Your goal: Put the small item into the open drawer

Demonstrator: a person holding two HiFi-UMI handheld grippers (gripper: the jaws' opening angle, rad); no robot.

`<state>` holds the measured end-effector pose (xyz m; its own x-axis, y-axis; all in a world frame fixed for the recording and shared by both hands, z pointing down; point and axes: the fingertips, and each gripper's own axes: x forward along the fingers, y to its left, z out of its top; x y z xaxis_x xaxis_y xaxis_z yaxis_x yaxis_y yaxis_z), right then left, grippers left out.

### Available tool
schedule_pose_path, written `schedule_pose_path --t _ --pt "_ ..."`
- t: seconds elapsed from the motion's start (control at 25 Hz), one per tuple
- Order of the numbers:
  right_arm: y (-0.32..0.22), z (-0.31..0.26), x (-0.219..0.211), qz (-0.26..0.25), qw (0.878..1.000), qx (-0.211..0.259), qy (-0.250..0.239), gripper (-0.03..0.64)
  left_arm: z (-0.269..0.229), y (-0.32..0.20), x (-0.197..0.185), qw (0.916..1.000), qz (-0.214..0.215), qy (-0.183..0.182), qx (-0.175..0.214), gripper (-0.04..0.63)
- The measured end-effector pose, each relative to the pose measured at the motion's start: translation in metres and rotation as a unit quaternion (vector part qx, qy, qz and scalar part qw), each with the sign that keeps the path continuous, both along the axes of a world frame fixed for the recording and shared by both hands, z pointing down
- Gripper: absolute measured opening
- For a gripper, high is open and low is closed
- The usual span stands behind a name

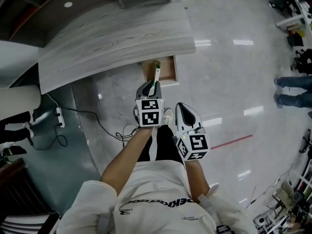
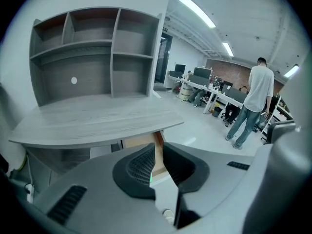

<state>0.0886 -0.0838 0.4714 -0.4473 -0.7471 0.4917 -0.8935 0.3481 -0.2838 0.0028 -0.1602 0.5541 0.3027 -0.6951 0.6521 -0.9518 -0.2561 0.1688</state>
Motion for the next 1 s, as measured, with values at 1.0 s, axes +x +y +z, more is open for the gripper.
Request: schedule_pose_path --t 1.0 --pt "0.013 -0.169 -0.025 -0.008 0.995 0.099 -0.007 0.032 -0.216 0.056 -0.030 0.9887 0.038 0.016 0.144 0.014"
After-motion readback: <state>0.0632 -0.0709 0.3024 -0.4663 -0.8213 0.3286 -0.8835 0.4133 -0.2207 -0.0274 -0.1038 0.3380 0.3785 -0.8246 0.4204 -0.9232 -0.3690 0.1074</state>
